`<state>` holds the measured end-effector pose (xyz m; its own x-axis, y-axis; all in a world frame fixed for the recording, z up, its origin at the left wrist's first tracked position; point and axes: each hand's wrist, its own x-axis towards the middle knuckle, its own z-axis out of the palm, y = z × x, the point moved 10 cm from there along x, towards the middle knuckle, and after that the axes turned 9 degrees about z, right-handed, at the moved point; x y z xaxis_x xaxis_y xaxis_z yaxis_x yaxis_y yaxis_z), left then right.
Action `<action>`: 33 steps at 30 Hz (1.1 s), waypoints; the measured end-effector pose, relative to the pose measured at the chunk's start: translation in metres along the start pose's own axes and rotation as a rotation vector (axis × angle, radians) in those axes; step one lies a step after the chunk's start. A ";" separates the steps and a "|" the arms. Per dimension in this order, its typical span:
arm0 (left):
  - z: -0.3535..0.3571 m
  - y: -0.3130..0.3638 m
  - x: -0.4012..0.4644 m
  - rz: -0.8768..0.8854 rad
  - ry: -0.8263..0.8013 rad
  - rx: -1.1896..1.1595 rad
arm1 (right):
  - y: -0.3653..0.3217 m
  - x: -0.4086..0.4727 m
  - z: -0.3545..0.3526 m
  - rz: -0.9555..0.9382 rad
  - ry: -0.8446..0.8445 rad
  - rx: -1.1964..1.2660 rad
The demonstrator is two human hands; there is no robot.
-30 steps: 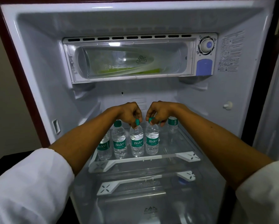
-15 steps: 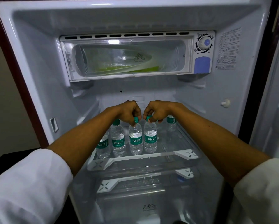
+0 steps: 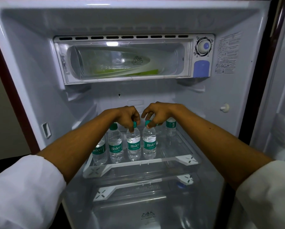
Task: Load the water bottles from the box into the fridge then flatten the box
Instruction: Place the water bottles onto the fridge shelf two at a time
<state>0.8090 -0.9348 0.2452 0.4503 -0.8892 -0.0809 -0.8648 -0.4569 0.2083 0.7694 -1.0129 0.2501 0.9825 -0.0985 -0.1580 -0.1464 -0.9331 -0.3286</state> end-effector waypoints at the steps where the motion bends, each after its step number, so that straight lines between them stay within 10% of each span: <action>1: 0.000 -0.001 0.001 -0.007 -0.017 -0.013 | 0.004 -0.001 -0.006 0.017 -0.003 0.047; 9: -0.046 -0.009 0.030 -0.031 0.271 -0.301 | 0.099 0.011 -0.076 0.340 0.452 0.027; 27: 0.008 -0.006 0.222 0.034 0.009 0.220 | 0.157 0.072 -0.051 0.414 0.532 -0.044; 33: -0.013 0.007 0.182 0.025 0.098 0.028 | 0.145 0.057 -0.055 0.438 0.429 0.031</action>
<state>0.8875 -1.0998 0.2444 0.4468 -0.8944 0.0205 -0.8814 -0.4361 0.1812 0.8109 -1.1732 0.2450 0.7878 -0.6074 0.1021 -0.5444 -0.7642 -0.3458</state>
